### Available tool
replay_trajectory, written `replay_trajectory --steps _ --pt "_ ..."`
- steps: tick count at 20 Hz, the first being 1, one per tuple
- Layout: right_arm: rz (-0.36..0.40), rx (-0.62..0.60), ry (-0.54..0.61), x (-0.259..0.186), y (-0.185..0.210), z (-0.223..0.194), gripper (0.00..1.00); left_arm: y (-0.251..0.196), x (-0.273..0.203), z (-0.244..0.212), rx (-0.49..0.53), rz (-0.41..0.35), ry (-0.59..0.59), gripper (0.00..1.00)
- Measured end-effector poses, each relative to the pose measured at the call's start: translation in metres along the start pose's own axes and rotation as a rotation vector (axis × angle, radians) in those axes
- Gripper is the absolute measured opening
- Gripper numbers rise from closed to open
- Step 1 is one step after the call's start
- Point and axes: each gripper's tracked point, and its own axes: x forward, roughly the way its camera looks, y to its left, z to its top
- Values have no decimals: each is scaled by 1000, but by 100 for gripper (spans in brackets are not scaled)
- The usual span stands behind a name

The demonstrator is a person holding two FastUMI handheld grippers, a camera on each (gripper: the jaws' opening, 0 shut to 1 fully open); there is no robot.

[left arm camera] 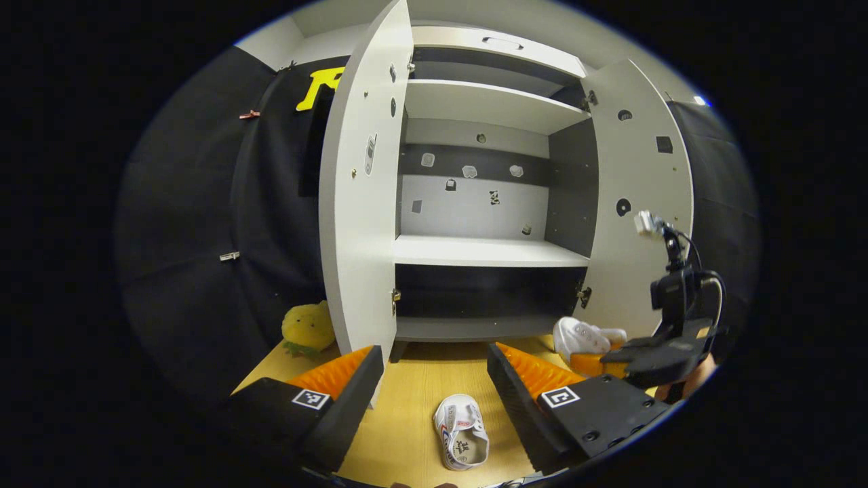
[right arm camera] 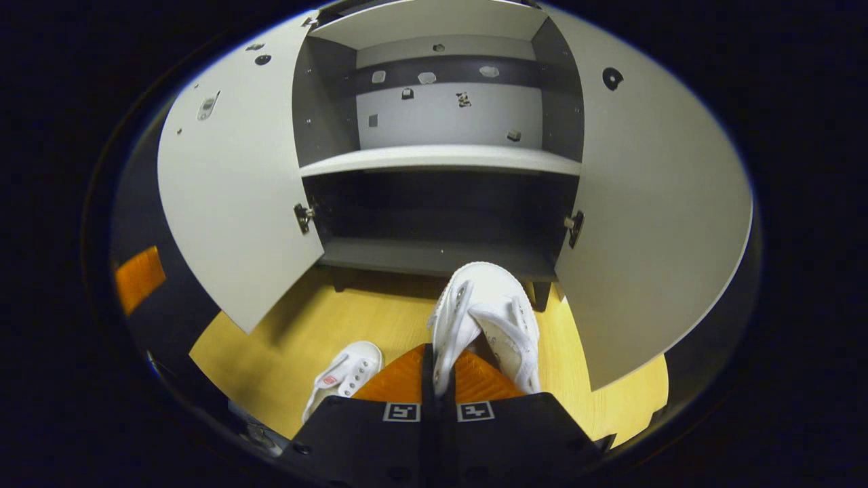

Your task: Grab one shoe with the right hand and put it into the shoe cabinet, grab the other shoe with the left hand and put it into the shoe cabinet; then close the right door with the right hand and the left door with the left hand.

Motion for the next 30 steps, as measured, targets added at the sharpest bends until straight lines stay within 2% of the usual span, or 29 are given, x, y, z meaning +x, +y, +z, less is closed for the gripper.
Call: replay_trajectory --steps 6,15,23,30 --pt "-10 -10 -151 -1 7 109 5 0 -3 -11 -5 -71 16 97" --pt "-93 -53 -344 51 -21 248 5 7 -7 -10 -21 -60 9 98" --pt "-146 -237 -330 136 -33 321 5 28 -6 -2 -47 19 -13 97" --pt "-163 -258 -211 216 -29 334 5 51 -10 3 2 100 -33 97"
